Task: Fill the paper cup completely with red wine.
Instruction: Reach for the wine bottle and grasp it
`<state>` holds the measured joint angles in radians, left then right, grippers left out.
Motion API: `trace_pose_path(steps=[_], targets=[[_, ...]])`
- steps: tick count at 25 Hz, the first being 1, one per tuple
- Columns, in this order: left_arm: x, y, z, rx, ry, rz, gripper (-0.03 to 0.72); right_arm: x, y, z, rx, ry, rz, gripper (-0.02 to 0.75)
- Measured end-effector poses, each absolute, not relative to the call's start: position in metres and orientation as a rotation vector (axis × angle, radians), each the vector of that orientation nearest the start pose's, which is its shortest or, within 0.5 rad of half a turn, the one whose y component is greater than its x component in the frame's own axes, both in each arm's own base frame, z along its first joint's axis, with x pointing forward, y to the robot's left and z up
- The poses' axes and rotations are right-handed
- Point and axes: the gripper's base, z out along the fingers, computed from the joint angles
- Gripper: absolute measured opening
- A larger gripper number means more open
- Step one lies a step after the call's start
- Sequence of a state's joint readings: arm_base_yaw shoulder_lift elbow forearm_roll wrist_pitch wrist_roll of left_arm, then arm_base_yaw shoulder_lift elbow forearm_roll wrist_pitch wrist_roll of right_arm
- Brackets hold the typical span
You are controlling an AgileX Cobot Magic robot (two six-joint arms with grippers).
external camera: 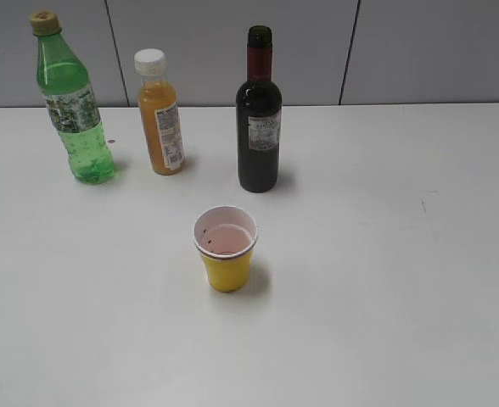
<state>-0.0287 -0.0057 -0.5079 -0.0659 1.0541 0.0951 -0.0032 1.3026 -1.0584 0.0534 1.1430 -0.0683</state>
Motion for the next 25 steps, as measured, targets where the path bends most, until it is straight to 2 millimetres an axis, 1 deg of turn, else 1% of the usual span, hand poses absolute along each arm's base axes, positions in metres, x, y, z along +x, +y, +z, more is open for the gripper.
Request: trace_pose_path(steps=[2, 4, 8, 12, 16, 18, 20, 25], targets=[[-0.007, -0.005, 0.280, 0.128, 2.018, -0.037, 0.519, 0.219, 0.004, 0.292, -0.069, 2.859, 0.060, 0.552], [-0.007, -0.005, 0.280, 0.128, 2.018, -0.037, 0.519, 0.201, 0.004, 0.280, -0.067, 2.876, 0.061, 0.549], [-0.007, -0.005, 0.280, 0.128, 2.018, -0.037, 0.519, 0.170, 0.004, 0.262, -0.066, 2.874, 0.060, 0.521], [-0.007, -0.005, 0.280, 0.128, 2.018, -0.037, 0.519, 0.142, 0.004, 0.253, -0.064, 2.833, 0.058, 0.489], [-0.007, -0.005, 0.280, 0.128, 2.018, -0.037, 0.519, 0.114, 0.004, 0.242, -0.063, 2.767, 0.054, 0.480], [-0.007, -0.005, 0.280, 0.128, 2.018, -0.037, 0.519, 0.101, 0.004, 0.233, -0.060, 2.722, 0.052, 0.480], [-0.007, -0.005, 0.280, 0.128, 2.018, -0.037, 0.519, 0.090, 0.004, 0.232, -0.060, 2.664, 0.049, 0.480], [-0.007, -0.005, 0.280, 0.128, 2.018, -0.037, 0.519, 0.069, 0.004, 0.248, -0.061, 2.452, 0.039, 0.479]])
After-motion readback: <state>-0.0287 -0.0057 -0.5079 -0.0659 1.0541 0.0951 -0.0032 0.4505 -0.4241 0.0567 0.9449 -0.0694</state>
